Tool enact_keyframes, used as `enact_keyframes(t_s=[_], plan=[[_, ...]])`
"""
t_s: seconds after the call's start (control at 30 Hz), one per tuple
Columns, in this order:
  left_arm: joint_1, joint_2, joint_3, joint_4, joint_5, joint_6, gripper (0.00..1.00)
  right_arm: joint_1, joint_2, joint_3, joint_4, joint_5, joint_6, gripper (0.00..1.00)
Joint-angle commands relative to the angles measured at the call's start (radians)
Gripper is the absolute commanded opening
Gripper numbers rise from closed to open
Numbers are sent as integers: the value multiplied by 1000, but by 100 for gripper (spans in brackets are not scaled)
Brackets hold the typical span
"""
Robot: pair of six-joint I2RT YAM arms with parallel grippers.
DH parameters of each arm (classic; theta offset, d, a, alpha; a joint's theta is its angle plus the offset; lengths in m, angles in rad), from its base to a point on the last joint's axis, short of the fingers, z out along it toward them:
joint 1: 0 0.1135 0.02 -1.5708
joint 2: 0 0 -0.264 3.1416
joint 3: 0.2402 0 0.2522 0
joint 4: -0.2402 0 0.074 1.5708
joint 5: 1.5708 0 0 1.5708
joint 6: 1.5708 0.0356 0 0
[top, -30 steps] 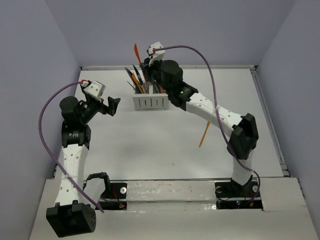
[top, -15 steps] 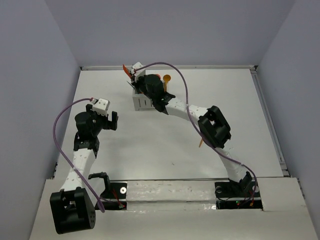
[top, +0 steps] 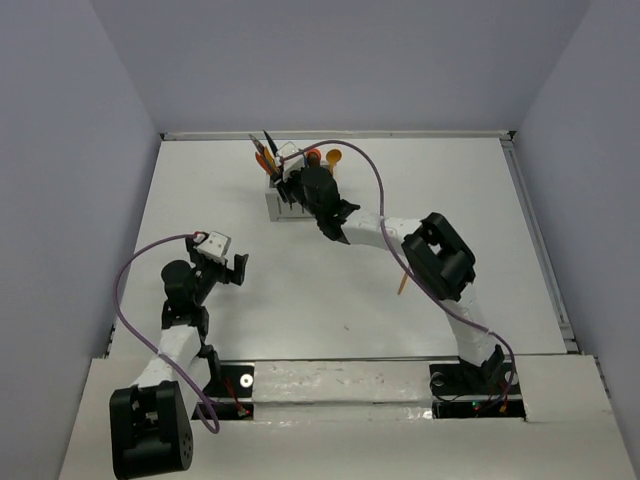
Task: Sort the eating utensils into containers
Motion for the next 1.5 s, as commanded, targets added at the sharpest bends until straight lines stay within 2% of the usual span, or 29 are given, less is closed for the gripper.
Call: enact_keyframes(t_s=[0.0, 0.03, 0.13, 0.2, 0.27, 0.3, 0.33, 0.37, 0.4, 0.47, 0.5, 0.63, 0.77, 0.87, 1.1, 1.33, 1.47], plan=[[-6, -40, -30, 313, 88, -45, 99, 1, -165, -60, 71, 39, 46, 49], [-4, -22, -48, 362, 91, -47, 99, 1, -202, -83, 65, 42, 56, 53], [-4, -5, -49, 366, 50, -47, 99, 11, -275, -109, 10, 82, 71, 59], [-4, -6, -52, 376, 24, -54, 99, 24, -321, -106, -65, 123, 97, 60], [-4, -17, -62, 389, 10, -54, 99, 37, -410, -91, -290, 223, 164, 61], [-4, -22, -69, 389, 10, -56, 99, 37, -444, -92, -388, 302, 314, 61], [-4, -34, -73, 390, 11, -54, 99, 37, -479, -101, -492, 341, 386, 63], [-4, -39, -76, 396, 11, -47, 99, 37, -516, -121, -689, 358, 449, 66], [-4, -45, -82, 401, 8, -45, 99, 11, -591, -182, -773, 357, 570, 66], [-4, -65, -98, 424, -7, -42, 99, -31, -665, -271, -966, 305, 680, 67], [-4, -72, -105, 430, -15, -42, 99, -90, -729, -369, -1014, 276, 765, 68], [-4, -115, -119, 453, -53, -56, 99, -233, -820, -596, -1182, 173, 891, 68], [-4, -118, -119, 477, -116, -57, 99, -279, -823, -727, -1188, 134, 946, 69], [-4, -152, -168, 511, -151, -68, 99, -279, -774, -755, -1173, 128, 950, 68], [-4, -177, -194, 531, -128, -56, 99, -310, -609, -764, -1064, 51, 933, 64], [-4, -181, -196, 534, -128, -59, 99, -344, -504, -743, -1061, 93, 933, 61], [-4, -171, -193, 539, -128, -59, 99, -353, -463, -712, -1065, 122, 933, 51]])
